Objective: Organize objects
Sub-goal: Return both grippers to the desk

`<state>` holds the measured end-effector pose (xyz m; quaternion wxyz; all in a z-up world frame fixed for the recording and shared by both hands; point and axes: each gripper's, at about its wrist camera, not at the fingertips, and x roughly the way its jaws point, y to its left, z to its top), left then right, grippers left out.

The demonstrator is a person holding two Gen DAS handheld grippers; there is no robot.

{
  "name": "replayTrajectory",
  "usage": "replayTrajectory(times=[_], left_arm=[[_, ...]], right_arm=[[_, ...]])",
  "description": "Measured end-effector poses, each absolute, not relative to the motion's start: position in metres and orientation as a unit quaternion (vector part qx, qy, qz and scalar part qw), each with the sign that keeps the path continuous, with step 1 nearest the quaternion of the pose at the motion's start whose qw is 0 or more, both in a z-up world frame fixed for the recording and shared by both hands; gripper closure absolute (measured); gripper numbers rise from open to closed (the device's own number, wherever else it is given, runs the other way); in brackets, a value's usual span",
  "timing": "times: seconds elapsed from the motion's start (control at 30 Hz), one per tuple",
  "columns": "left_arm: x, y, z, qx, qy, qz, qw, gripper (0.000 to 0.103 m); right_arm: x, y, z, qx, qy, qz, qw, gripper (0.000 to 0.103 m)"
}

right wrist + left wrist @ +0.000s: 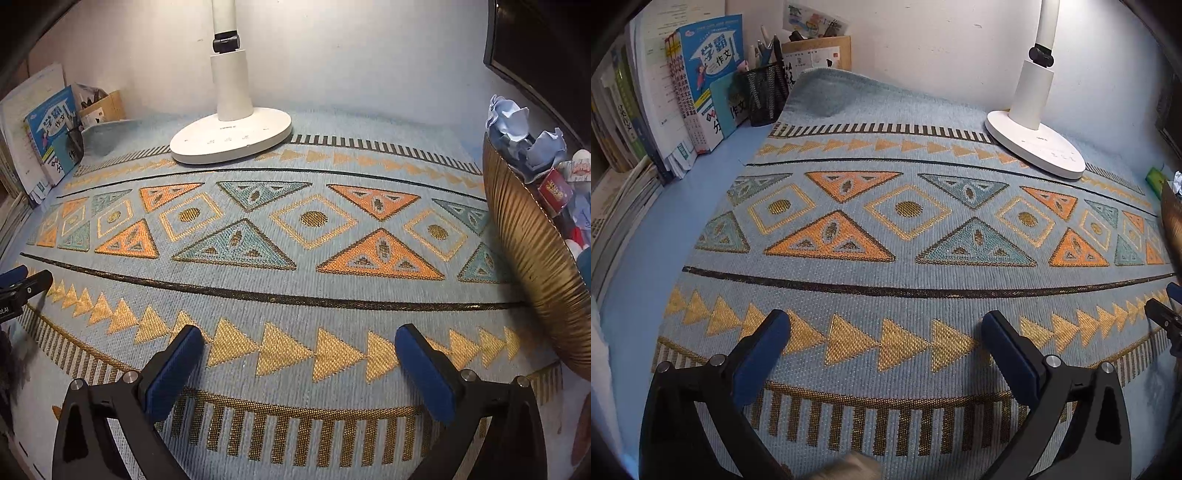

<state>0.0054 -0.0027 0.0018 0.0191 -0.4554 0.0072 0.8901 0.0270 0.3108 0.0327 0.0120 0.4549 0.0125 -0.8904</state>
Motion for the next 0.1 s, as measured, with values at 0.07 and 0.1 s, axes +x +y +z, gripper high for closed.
replayTrajectory(times=[0.07,0.1], left_arm=[[0.0049,-0.0028,0.0018,-0.455,0.008,0.89,0.019,0.0],[0.0051,-0.0025,0.0016,-0.455,0.007,0.89,0.019,0.0]], right_arm=[[0.0269,0.3107,0.0327,0.455,0.013,-0.89,0.012,0.0],[0.0272,0.3108,0.0327,0.455,0.013,-0.89,0.012,0.0]])
